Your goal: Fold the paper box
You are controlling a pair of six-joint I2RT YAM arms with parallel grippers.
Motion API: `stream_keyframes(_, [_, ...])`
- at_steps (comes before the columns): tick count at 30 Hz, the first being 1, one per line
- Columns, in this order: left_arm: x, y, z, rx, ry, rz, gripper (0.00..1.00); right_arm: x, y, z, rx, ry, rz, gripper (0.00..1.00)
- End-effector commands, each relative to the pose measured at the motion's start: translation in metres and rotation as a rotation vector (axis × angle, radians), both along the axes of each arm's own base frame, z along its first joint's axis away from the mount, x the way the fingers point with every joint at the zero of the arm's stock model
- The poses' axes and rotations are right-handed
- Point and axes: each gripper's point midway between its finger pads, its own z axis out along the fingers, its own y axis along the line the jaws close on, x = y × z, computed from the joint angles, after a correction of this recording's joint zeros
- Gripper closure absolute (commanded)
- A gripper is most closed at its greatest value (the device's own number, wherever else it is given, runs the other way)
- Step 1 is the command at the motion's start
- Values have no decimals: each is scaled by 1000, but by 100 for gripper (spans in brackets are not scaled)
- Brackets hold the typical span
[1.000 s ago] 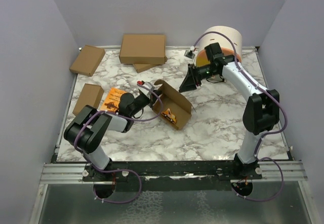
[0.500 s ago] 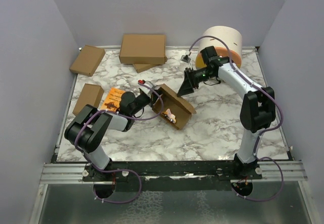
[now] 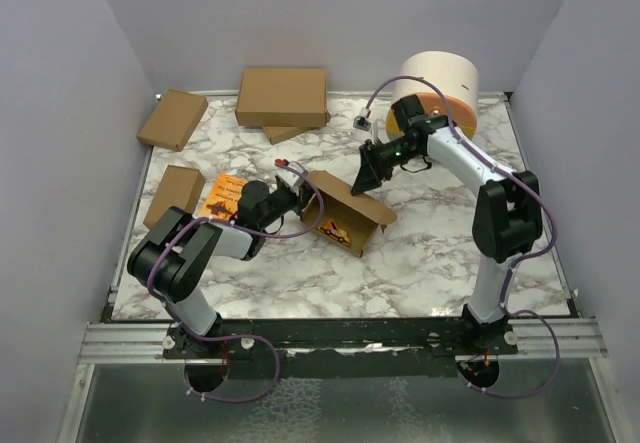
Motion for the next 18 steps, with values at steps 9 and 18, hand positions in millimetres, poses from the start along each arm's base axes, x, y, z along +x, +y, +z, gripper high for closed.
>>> stream_keyframes(9, [-3,-12,25,-46,-50,-60,100,10,3,-20,-60,-62,20,84])
stream_keyframes(18, [-5,-10,24,-37,-50,-62,100,10,5,-14,-42,-70,37,99])
